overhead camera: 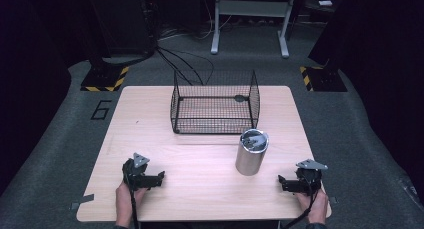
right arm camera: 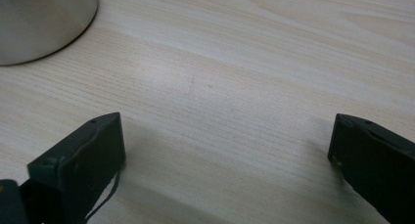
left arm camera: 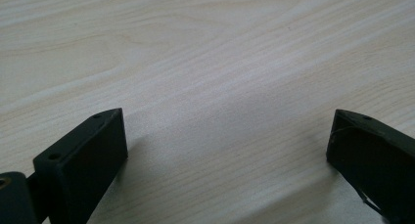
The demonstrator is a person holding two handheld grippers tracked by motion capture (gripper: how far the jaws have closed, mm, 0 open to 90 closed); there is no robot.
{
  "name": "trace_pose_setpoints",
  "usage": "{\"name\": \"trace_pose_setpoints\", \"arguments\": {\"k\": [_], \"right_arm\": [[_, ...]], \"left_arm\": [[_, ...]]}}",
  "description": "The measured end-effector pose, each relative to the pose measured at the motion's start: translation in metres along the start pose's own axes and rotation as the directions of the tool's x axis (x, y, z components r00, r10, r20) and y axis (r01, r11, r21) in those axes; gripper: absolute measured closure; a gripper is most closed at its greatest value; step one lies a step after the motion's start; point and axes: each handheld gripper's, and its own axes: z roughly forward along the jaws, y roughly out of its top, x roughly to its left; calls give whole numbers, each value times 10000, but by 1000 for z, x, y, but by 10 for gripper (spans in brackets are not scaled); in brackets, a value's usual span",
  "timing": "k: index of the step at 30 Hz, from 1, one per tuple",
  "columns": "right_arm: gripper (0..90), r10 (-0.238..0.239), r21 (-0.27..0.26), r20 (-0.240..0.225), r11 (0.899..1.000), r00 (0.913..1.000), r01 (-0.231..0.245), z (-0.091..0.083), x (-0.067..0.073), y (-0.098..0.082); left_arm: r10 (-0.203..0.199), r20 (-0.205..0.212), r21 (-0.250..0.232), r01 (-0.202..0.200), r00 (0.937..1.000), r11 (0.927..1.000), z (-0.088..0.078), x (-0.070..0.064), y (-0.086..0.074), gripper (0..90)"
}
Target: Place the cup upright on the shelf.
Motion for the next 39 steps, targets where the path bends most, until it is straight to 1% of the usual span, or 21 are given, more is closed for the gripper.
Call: {"name": "trace_pose_setpoints", "arguments": {"k": [4,5,6,7,8,10,13,15,18,19,20,25,26,27,28,31,33,34,36,37,39], "right_arm": [[0,-31,135,-69,9999,10000,32,0,-1,1],[0,-136,225,-63,9997,9999,137,0,-1,1],[0,6,153,-36,9999,10000,-6,0,-1,2],[0,6,153,-36,9999,10000,-6,0,-1,2],[0,-44,293,-31,9996,10000,45,0,-1,3],[0,9,380,-68,9993,10000,-7,0,-2,4],[0,245,451,-125,9987,9996,-239,-3,-3,5],[0,439,346,-227,9985,9988,-431,-6,-2,6],[0,373,309,-336,9989,9987,-363,-14,0,8],[0,448,278,-337,9986,9984,-439,-17,2,9],[0,349,248,-390,9991,9986,-340,-19,3,10],[0,289,90,-561,9996,9980,-284,-32,13,19],[0,190,-6,-624,9998,9979,-191,-33,14,21],[0,190,-6,-624,9998,9979,-191,-33,14,21],[0,179,19,-694,9998,9974,-178,-38,18,25],[0,31,-97,-786,9999,9969,-38,-42,24,30],[0,73,-108,-854,9999,9963,-83,-44,26,32],[0,-24,-130,-989,9999,9951,11,-46,30,36],[0,-53,-234,-1105,9997,9939,28,-48,35,39],[0,-1,-205,-1186,9998,9929,-23,-49,37,41],[0,-40,-233,-1266,9997,9919,10,-50,39,43]], "left_arm": [[-45,-21,-5,45,10000,10000,0,-1,0,15],[-37,-6,28,37,10000,10000,0,0,0,15],[-44,-44,-14,44,10000,10000,0,-1,0,15],[-44,-44,-14,44,10000,10000,0,-1,0,15],[-40,-42,-20,40,10000,10000,0,-1,0,15],[-43,-39,-24,42,10000,10000,0,-1,0,15],[-34,-34,-7,34,10000,10000,0,-1,0,15],[-13,-37,-11,13,10000,10000,0,0,0,15],[-27,-37,-18,27,10000,10000,0,0,0,15],[-27,-37,-18,27,10000,10000,0,0,0,15],[6,-53,-51,-6,10000,10000,0,0,0,15],[-7,-56,-51,6,10000,10000,0,0,0,15],[-8,-55,-50,8,10000,10000,0,0,0,16],[-8,-55,-50,8,10000,10000,0,0,0,15],[-4,-51,-42,4,10000,10000,0,0,0,15],[-12,-54,-52,12,10000,10000,0,0,0,15],[-8,-51,-47,7,10000,10000,0,0,0,15],[-10,-52,-49,10,10000,10000,0,0,0,15],[-20,-49,-52,20,10000,10000,0,0,0,15],[-18,-50,-48,18,10000,10000,0,0,0,15],[-17,-50,-50,17,10000,10000,0,0,0,15]]}}
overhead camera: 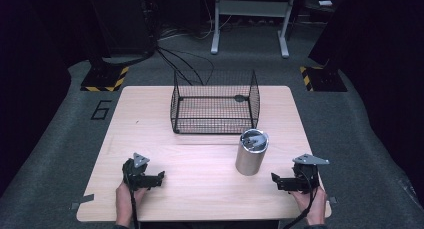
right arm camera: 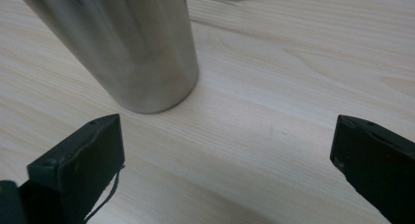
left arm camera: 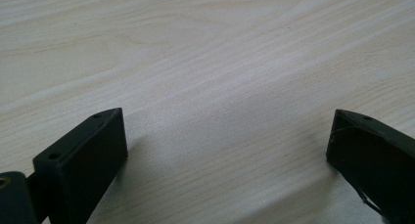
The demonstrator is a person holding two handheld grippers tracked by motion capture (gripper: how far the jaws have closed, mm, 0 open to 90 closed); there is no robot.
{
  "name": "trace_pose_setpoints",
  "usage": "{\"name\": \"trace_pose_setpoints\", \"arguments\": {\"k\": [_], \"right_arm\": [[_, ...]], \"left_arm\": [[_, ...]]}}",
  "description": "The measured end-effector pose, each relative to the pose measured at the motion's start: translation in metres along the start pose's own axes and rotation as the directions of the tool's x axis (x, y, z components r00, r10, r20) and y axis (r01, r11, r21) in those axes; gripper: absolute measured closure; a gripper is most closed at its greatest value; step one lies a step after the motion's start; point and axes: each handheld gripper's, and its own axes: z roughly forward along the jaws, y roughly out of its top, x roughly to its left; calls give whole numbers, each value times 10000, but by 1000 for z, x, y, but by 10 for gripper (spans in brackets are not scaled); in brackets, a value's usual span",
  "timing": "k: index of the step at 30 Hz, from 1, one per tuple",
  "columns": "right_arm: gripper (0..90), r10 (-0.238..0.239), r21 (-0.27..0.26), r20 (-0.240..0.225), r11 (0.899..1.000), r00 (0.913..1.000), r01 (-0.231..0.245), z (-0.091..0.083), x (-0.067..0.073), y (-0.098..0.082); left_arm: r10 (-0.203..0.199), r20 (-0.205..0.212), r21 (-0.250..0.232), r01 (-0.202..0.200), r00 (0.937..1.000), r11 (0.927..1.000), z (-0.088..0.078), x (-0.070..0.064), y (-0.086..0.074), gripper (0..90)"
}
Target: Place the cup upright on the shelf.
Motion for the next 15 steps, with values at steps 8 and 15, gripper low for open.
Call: {"name": "trace_pose_setpoints", "arguments": {"k": [8,15], "right_arm": [[0,-411,-334,-392,9987,9984,398,1,22,18],[0,-628,-462,-451,9971,9970,607,4,34,29]], "left_arm": [[-5,-1,-2,5,10000,10000,0,0,0,15],[4,-2,-1,-4,10000,10000,0,0,0,15]]}}
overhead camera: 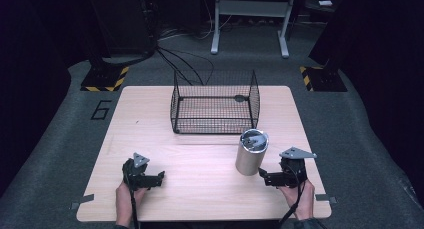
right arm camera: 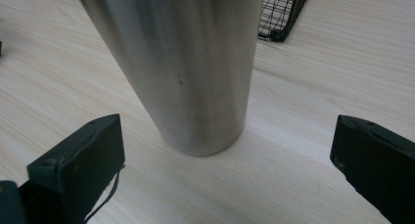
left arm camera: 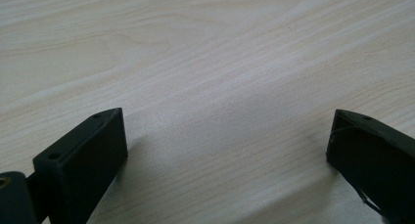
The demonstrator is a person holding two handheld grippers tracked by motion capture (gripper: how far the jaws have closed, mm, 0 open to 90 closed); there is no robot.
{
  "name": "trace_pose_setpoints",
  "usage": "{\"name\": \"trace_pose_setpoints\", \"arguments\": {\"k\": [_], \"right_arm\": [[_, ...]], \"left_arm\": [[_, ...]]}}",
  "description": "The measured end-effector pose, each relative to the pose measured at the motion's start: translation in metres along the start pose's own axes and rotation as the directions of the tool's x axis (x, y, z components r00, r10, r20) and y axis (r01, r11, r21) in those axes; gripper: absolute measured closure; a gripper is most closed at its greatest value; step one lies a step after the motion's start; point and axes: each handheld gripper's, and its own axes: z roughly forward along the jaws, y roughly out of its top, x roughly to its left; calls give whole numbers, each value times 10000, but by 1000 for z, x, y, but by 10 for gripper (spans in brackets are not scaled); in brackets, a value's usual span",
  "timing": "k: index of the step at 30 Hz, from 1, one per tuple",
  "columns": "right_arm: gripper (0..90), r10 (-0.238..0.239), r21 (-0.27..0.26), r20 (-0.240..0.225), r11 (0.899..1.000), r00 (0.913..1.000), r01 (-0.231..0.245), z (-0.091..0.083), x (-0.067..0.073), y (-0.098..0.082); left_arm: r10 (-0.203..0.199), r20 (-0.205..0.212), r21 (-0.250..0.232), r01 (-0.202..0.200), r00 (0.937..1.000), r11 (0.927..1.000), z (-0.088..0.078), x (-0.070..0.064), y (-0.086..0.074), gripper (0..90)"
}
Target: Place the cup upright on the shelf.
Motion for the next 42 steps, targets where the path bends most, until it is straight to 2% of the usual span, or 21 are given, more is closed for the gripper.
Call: {"name": "trace_pose_setpoints", "arguments": {"k": [6,8,10,16,20,28,42], "right_arm": [[0,-126,19,-10,9999,9999,126,3,5,7],[0,-46,-43,-27,10000,10000,46,6,9,13],[0,-200,-80,-15,9998,9998,199,9,9,16],[0,-260,-220,-112,9994,9996,257,20,14,29],[0,-125,-431,-203,9990,9997,117,27,17,35],[0,-323,-821,-131,9961,9994,311,36,21,42],[0,-213,-1339,-109,9908,9997,196,43,24,46]], "left_arm": [[7,1,4,-7,10000,10000,0,0,0,15],[6,0,1,-6,10000,10000,0,0,0,15],[7,1,3,-7,10000,10000,0,0,0,15],[-5,3,2,5,10000,10000,0,0,0,15],[-7,2,-2,7,10000,10000,0,0,0,15],[9,31,24,-9,10000,10000,0,0,0,15],[1,-1,-4,-1,10000,10000,0,0,0,15]]}}
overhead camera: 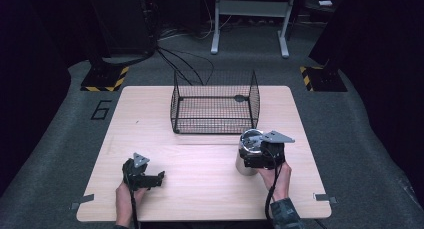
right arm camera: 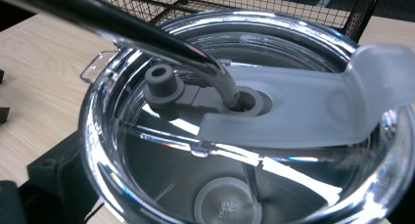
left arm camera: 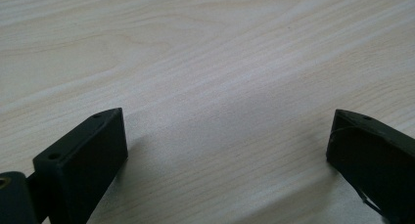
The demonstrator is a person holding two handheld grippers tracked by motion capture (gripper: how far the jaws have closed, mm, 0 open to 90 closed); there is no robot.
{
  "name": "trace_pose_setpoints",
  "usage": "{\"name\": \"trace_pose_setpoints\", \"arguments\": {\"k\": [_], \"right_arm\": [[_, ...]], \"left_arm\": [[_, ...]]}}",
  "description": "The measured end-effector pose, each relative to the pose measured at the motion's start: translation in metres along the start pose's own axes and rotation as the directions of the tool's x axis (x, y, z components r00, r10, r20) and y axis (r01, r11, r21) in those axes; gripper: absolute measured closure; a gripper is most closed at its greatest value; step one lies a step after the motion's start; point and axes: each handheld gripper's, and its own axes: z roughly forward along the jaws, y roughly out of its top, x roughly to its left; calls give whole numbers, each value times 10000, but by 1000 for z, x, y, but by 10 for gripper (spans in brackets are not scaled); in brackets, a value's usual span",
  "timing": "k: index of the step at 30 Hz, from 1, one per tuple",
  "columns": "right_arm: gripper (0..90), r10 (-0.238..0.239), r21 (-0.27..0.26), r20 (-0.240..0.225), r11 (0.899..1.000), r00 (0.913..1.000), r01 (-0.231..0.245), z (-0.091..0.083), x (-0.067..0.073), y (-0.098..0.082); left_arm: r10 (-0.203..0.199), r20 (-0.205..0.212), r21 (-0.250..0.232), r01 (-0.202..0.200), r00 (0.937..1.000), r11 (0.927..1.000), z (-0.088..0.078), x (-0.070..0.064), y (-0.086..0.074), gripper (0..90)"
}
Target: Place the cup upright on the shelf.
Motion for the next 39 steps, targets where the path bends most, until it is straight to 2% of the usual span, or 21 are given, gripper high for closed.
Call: {"name": "trace_pose_setpoints", "arguments": {"k": [12,26,39], "right_arm": [[20,52,-204,302,9998,9995,-46,3,3,0],[32,-188,-279,474,9994,9987,202,2,5,0],[35,-313,-352,470,9988,9984,330,1,3,0]], "left_arm": [[6,0,4,-6,10000,10000,0,0,0,15],[6,0,1,-6,10000,10000,0,0,0,15],[3,0,2,-3,10000,10000,0,0,0,15]]}}
